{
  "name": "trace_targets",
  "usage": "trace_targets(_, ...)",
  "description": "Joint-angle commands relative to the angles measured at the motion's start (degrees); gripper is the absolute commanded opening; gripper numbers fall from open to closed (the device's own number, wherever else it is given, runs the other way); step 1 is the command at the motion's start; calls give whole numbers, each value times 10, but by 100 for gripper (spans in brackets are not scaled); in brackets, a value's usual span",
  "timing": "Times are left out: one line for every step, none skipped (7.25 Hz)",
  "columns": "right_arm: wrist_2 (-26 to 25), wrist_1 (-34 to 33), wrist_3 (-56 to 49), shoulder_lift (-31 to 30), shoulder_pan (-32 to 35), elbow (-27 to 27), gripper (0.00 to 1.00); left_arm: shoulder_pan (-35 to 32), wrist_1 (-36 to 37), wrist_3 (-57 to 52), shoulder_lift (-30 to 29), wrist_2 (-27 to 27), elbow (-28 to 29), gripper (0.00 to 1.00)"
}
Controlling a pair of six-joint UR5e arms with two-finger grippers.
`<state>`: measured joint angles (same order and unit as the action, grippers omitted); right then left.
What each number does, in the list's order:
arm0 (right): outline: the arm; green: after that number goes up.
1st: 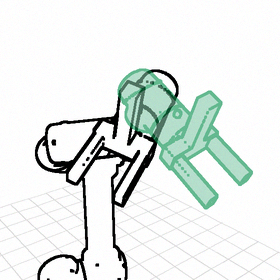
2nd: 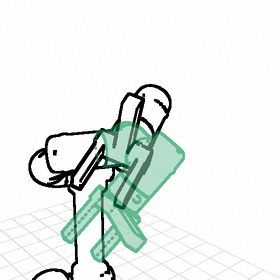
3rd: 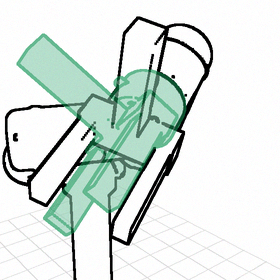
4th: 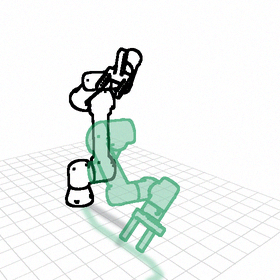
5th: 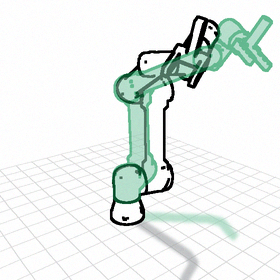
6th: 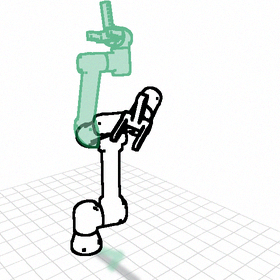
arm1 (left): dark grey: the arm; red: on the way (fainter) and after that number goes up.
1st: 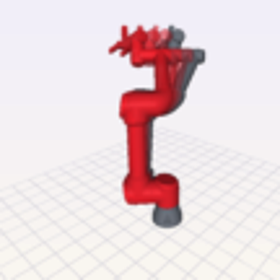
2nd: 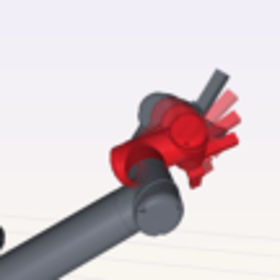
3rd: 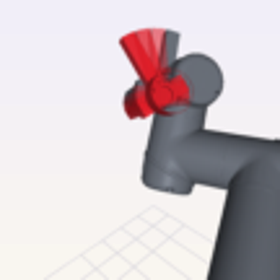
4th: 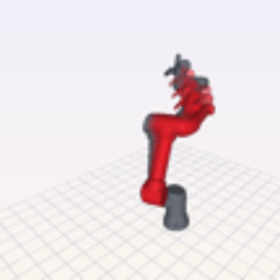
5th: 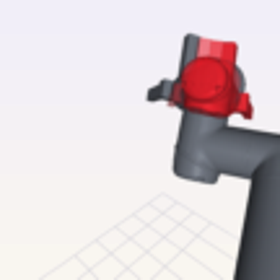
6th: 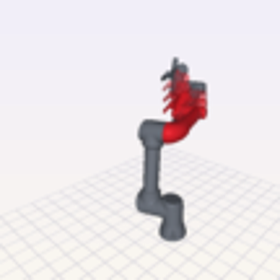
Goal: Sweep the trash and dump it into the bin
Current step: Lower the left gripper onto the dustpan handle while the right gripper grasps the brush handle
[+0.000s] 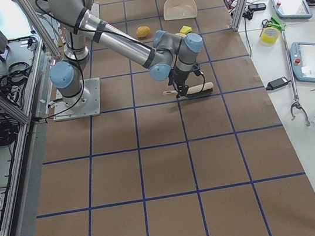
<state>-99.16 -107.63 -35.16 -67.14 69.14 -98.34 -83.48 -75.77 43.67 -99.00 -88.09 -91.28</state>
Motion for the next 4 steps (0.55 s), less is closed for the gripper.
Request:
trace_targets(0,4,19,1,-2,-5,90,15,11,78,-42,1,21,100)
trace_targets(1,2,22,0,-2,-6,79,37,11,85,-61,5,34,100)
trace_targets(1,2,20,0,-2,-6,64,42,12,94,-84,5,42,100)
trace_targets(1,2,20,0,-2,-6,47,45,32,110,-105,5,44,100)
